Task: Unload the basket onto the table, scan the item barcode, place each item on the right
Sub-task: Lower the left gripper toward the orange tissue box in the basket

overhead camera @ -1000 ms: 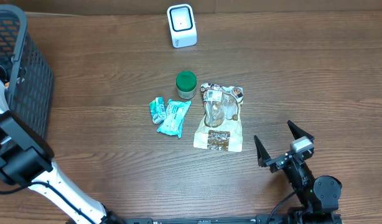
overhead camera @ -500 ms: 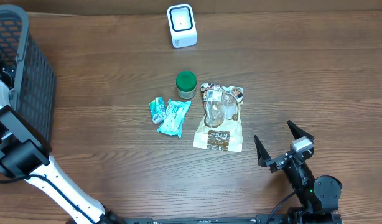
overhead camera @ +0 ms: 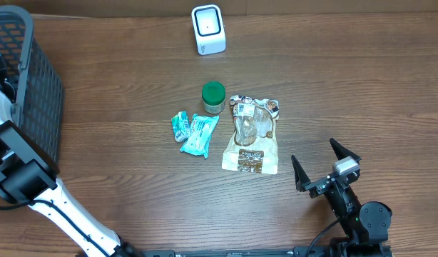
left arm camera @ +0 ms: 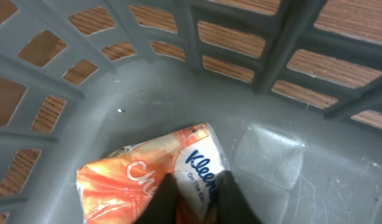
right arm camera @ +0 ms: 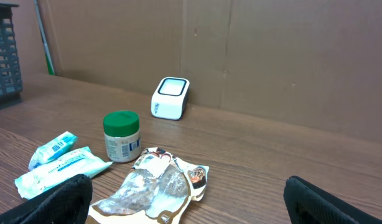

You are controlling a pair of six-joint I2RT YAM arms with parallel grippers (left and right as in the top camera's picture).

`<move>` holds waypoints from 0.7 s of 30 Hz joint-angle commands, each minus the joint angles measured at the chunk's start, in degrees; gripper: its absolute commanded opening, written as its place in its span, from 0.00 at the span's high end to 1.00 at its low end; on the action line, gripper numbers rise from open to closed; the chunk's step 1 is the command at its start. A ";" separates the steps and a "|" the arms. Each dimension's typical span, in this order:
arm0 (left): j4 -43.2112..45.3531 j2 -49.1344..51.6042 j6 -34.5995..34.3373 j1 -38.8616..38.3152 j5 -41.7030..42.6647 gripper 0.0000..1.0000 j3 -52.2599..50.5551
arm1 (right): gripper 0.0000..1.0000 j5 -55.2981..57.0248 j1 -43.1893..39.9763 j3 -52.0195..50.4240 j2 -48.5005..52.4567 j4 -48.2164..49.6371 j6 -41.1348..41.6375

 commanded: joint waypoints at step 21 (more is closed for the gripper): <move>-8.00 1.92 -18.62 -0.46 -0.39 0.64 0.94 | 0.00 -0.33 -0.07 -0.68 -0.68 0.39 0.37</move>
